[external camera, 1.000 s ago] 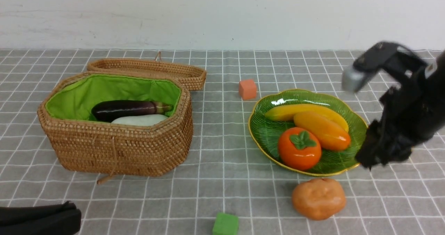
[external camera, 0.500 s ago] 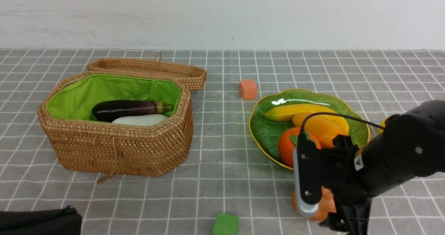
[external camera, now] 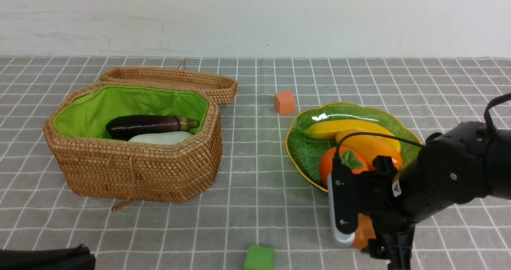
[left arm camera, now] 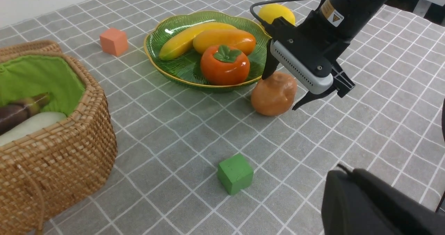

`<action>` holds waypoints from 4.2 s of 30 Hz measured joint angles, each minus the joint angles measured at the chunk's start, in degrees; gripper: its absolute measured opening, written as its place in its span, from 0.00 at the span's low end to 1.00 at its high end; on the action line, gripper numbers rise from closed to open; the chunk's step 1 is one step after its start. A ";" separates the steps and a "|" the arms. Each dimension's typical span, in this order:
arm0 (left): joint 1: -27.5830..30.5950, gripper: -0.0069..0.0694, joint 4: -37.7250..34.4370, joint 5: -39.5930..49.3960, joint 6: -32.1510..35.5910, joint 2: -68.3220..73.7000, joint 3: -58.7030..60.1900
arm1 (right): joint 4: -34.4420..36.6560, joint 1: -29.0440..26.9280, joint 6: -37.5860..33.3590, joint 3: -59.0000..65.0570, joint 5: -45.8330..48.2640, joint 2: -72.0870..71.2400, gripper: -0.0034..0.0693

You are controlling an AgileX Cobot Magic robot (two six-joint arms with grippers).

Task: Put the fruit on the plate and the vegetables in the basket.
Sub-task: Use the right arm to grab a potato and put it into the left basket, then use the right arm to grab a lemon and put it into the right plate

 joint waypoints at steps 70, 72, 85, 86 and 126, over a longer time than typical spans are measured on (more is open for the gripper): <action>0.00 0.11 11.27 -12.06 -13.38 0.00 0.00 | 35.04 2.05 20.31 -30.65 13.68 -4.58 0.79; 0.00 0.11 15.51 -14.24 -18.32 0.00 0.00 | 40.58 3.91 15.10 -36.09 10.35 -0.93 0.79; 0.00 0.11 26.03 -15.01 -28.30 0.00 0.00 | 45.64 10.09 6.05 -67.69 3.84 31.81 0.85; 0.00 0.11 26.08 -14.94 -28.37 0.00 0.00 | 43.34 10.11 7.70 -69.05 3.84 33.33 0.93; 0.00 0.07 -9.03 -4.19 9.36 0.00 0.00 | -0.05 -34.47 60.47 -31.63 18.06 12.50 0.85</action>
